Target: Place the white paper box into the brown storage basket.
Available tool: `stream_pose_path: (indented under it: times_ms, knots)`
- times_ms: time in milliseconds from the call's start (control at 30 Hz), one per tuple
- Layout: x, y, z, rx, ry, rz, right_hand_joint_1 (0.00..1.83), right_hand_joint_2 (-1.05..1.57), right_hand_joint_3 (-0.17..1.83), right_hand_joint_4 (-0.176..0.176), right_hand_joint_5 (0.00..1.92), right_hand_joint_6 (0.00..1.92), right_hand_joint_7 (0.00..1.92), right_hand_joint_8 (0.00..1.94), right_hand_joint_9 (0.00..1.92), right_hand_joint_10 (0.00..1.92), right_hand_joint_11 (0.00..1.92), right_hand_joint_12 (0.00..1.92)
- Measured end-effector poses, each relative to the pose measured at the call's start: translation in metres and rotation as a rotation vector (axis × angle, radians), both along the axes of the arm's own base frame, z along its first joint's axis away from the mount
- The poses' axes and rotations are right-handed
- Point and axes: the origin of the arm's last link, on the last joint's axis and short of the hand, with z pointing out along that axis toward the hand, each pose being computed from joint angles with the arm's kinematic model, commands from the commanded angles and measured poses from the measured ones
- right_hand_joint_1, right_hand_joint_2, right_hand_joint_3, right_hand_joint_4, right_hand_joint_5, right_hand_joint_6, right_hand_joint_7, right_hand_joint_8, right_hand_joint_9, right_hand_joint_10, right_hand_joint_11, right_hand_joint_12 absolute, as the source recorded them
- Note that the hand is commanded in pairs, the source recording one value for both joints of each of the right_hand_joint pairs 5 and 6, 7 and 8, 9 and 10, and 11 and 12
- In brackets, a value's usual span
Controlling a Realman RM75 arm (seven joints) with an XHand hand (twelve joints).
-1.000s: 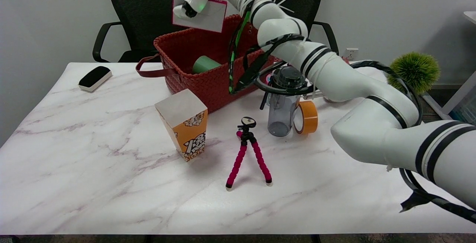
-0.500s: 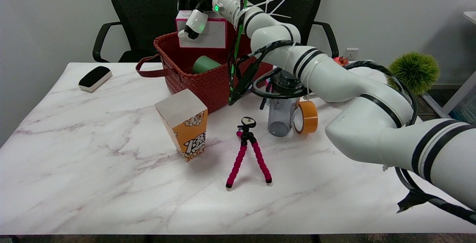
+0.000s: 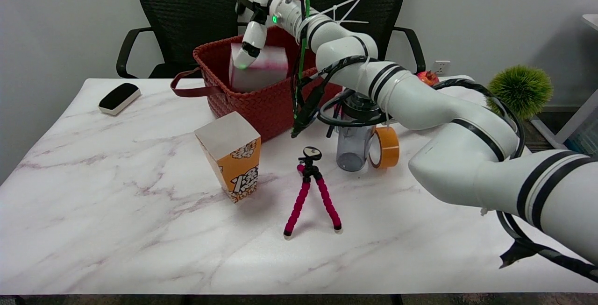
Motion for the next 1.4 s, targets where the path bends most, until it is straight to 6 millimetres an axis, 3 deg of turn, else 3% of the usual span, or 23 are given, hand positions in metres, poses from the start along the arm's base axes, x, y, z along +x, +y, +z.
stream_pose_path:
  times_ms: [133, 300, 367, 500, 667, 1033, 1400]
  knots:
    - [-0.003, 0.000, 0.002, -0.003, 0.010, -0.003, 1.08, -0.27, 0.75, 0.000, 0.04, 0.04, 0.01, 0.01, 0.00, 0.00, 0.00, 0.00]
    - [-0.004, 0.001, 0.003, -0.002, 0.021, 0.002, 1.02, -0.38, 0.99, 0.000, 0.01, 0.01, 0.00, 0.00, 0.00, 0.00, 0.09, 0.09]
    - [-0.003, 0.002, 0.003, -0.001, 0.024, 0.007, 0.91, -0.31, 0.75, 0.000, 0.00, 0.00, 0.14, 0.14, 0.00, 0.00, 0.08, 0.08]
    - [0.001, 0.005, 0.003, 0.008, 0.027, 0.026, 0.73, -0.06, 0.13, 0.000, 0.00, 0.00, 0.11, 0.11, 0.00, 0.00, 0.04, 0.04]
    - [0.010, 0.010, 0.002, 0.025, 0.014, 0.063, 0.65, 0.09, -0.15, 0.000, 0.00, 0.00, 0.01, 0.01, 0.00, 0.00, 0.01, 0.01]
    - [0.032, 0.039, 0.008, 0.094, -0.162, 0.173, 0.57, 0.39, -0.17, 0.000, 0.00, 0.00, 0.00, 0.00, 0.00, 0.00, 0.06, 0.06]
    - [0.037, 0.096, 0.029, 0.181, -0.456, 0.274, 0.56, 0.60, -0.17, 0.000, 0.00, 0.00, 0.00, 0.00, 0.00, 0.00, 0.05, 0.05]
